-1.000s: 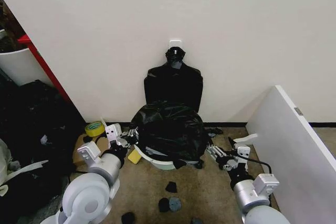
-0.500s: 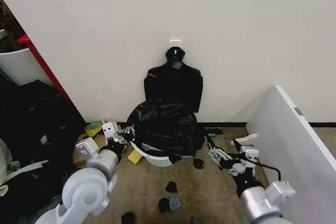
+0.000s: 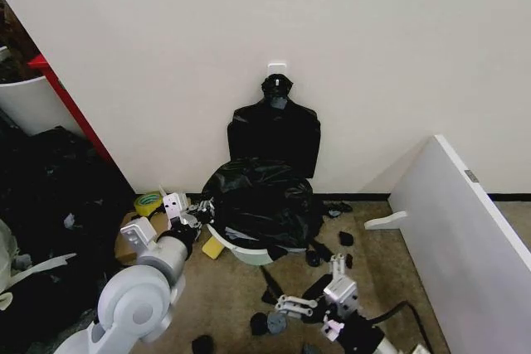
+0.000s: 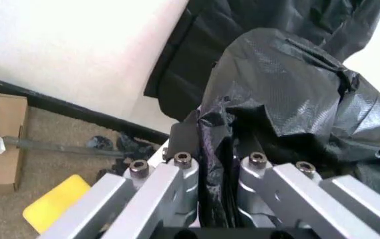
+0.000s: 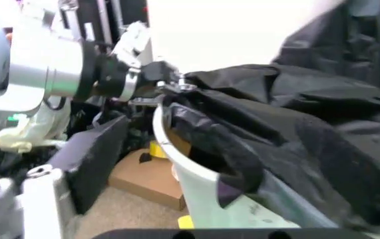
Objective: Place the garbage bag over the trash bin.
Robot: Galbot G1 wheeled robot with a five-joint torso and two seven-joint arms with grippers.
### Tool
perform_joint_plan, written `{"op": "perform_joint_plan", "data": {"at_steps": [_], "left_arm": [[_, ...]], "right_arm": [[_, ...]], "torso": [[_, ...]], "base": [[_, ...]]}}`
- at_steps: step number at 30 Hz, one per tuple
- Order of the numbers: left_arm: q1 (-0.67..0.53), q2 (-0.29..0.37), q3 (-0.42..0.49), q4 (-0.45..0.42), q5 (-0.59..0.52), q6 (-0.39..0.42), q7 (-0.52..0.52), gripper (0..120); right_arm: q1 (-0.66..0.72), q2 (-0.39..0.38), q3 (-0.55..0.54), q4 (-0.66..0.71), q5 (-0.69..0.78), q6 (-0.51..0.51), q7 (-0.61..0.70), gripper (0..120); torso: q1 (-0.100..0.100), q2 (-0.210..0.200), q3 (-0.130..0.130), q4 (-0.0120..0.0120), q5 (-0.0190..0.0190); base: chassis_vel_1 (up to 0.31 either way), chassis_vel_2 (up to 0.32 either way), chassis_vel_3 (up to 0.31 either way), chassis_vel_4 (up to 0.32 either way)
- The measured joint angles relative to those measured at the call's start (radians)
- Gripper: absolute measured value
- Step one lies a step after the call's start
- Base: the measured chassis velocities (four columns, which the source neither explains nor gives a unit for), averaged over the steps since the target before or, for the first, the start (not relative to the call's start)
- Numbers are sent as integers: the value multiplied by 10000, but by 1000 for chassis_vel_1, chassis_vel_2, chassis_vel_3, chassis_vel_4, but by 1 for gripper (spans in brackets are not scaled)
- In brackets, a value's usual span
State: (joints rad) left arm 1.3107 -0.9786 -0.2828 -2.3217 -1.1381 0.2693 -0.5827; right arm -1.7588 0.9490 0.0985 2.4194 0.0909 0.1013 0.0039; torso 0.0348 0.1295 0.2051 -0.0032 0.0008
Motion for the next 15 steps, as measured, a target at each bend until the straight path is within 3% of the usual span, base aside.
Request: {"op": "perform_joint_plan", "data": {"at_steps": [5,15], "left_arm": [[99,-28,48,-106,116,46,-3,5],[167,-86,90,-138,209,55,11,5]], "right_arm": [[672,85,-588,-307,-131,-240,303,72],[884,-56,-606,-473,-328,-299,424,39]], "torso": [[0,0,0,-1,-1],[0,0,0,-1,-1]], "base": [[0,0,0,0],[0,0,0,0]]}}
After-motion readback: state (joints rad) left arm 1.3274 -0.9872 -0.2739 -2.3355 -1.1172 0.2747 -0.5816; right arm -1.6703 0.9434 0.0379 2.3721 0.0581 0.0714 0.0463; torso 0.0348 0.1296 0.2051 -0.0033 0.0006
